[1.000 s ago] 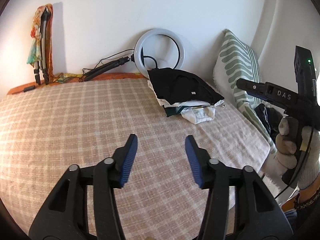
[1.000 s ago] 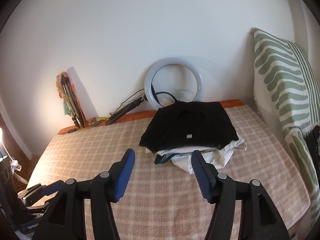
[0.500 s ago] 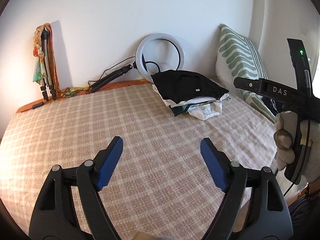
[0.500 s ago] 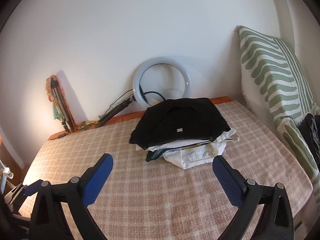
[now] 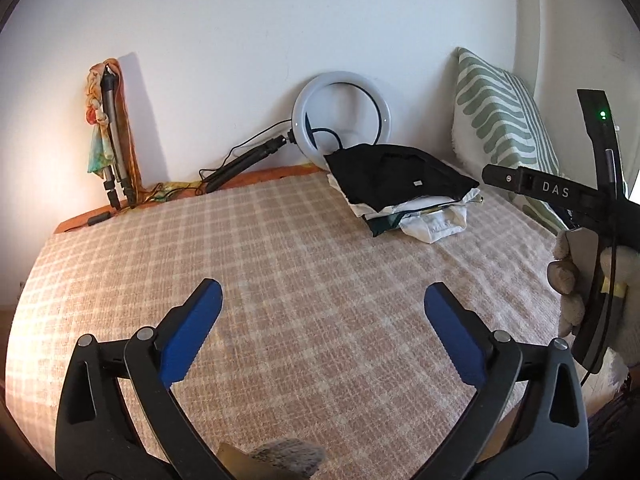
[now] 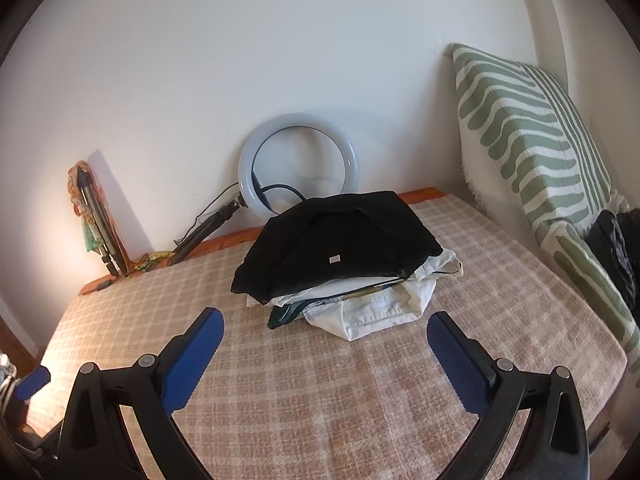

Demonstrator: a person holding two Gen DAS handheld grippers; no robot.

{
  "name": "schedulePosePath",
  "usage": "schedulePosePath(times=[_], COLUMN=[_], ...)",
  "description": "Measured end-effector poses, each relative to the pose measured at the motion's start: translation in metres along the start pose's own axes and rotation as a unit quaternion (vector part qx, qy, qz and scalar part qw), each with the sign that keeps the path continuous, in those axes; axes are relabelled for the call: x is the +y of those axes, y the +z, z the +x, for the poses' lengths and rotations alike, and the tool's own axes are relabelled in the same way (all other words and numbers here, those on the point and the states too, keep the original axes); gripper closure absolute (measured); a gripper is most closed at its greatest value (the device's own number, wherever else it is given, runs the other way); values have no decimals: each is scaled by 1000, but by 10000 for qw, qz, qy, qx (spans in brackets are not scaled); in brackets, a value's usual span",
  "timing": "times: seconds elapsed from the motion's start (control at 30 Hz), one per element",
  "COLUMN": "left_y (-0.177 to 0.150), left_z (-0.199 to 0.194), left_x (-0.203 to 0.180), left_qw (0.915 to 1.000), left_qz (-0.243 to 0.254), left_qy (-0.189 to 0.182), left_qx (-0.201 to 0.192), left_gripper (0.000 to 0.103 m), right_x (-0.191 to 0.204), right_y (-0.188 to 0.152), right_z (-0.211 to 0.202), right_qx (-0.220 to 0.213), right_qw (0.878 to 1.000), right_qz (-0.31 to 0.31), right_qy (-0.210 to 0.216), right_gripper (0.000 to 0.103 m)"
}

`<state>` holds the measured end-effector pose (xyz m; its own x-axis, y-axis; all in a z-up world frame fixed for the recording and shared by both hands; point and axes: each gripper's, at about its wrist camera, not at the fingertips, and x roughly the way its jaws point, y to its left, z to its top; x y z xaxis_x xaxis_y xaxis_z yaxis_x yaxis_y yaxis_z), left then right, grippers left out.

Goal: Fold small clothes

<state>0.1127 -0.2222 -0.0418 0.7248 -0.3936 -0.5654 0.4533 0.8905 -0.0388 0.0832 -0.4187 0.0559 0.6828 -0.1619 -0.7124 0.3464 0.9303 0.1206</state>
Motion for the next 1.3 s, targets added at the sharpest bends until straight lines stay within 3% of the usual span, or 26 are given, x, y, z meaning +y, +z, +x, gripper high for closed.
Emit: schedulePosePath(times=[0.37,1.3], left_y=[-2,-1], left_z=[5,6], left_x=[-1,0], left_qw=[9995,9995], left_qz=[157,130], left_qy=[243,255], left_qx=[110,112], left_gripper=[0,0], right_x=[14,7], right_y=[-8,-12], right_z=[6,13], right_qx=[75,256], right_qw=[9994,9996], right_qz=[-338,-24], right_qy=[26,135], right_gripper=[0,0])
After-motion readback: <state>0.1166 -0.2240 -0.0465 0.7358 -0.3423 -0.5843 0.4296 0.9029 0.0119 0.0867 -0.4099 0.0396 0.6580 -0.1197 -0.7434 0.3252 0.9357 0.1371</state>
